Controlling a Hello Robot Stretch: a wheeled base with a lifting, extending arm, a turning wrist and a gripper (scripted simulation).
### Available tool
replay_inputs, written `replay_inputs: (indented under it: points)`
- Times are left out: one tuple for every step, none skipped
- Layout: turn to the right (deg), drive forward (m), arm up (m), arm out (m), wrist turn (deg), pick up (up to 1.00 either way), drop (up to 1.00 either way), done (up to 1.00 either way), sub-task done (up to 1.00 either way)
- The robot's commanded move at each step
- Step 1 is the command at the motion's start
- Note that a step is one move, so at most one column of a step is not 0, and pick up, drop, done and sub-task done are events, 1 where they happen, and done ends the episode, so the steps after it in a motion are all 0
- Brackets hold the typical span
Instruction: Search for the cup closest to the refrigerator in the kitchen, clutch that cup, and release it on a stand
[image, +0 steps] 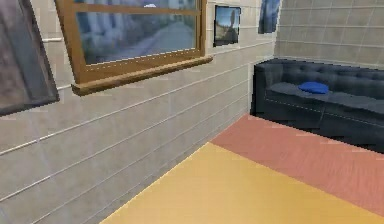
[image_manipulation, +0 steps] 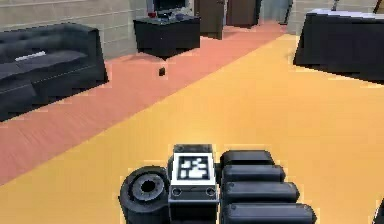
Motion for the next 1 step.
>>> replay_inputs:
  points:
    - [45.0, 0.00, 0.00, 0.00, 0.0, 0.00, 0.00, 0.00, 0.00]
